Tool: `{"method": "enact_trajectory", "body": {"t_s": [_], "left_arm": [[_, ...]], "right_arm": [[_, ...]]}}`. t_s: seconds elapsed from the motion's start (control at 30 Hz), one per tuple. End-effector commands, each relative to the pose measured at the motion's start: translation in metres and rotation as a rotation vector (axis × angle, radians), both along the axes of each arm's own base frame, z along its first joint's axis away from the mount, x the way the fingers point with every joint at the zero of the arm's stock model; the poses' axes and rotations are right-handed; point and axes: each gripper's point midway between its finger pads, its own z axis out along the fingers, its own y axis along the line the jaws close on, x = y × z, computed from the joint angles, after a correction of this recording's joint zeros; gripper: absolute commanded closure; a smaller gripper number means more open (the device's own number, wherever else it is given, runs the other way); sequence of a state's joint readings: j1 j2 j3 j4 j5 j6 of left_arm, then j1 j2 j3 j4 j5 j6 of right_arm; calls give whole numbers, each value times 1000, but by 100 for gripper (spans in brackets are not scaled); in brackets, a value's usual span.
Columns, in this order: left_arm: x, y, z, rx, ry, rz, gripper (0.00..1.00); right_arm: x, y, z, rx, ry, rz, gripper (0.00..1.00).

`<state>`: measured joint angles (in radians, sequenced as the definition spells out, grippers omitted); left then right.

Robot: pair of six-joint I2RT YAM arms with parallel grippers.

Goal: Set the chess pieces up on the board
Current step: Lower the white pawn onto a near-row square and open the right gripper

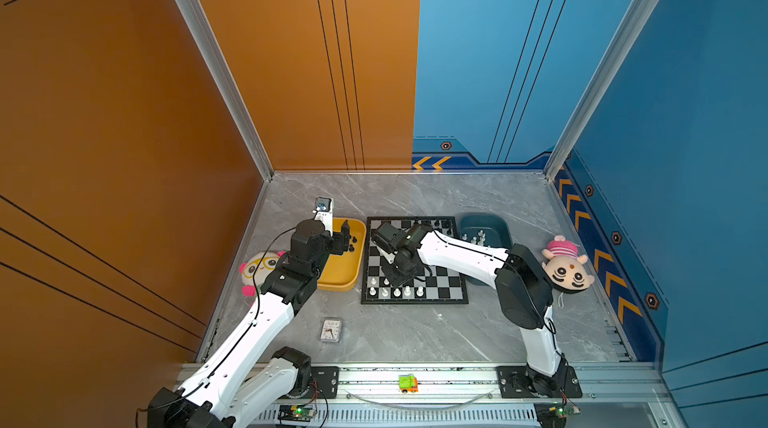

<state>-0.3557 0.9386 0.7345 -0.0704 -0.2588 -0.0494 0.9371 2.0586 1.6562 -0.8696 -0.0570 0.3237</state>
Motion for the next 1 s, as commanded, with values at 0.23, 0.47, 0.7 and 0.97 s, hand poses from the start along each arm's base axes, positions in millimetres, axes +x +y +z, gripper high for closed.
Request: {"method": "enact_trajectory", "body": {"t_s": [0.23,0.47,0.7,0.97], "left_arm": [[-2,1,3,-8,-20,6,23],[-2,1,3,-8,-21,7,23],[-2,1,2,-6,-20,6,23],[-2,0,2,-6,-21,5,23]], "right_arm": [[-1,8,-14,1,32,-17,100],[-1,6,-15,-4,35,-20,93],[0,5,-11,-3,22,-26,80],[4,2,-5,-3,2,-41,76]]}}
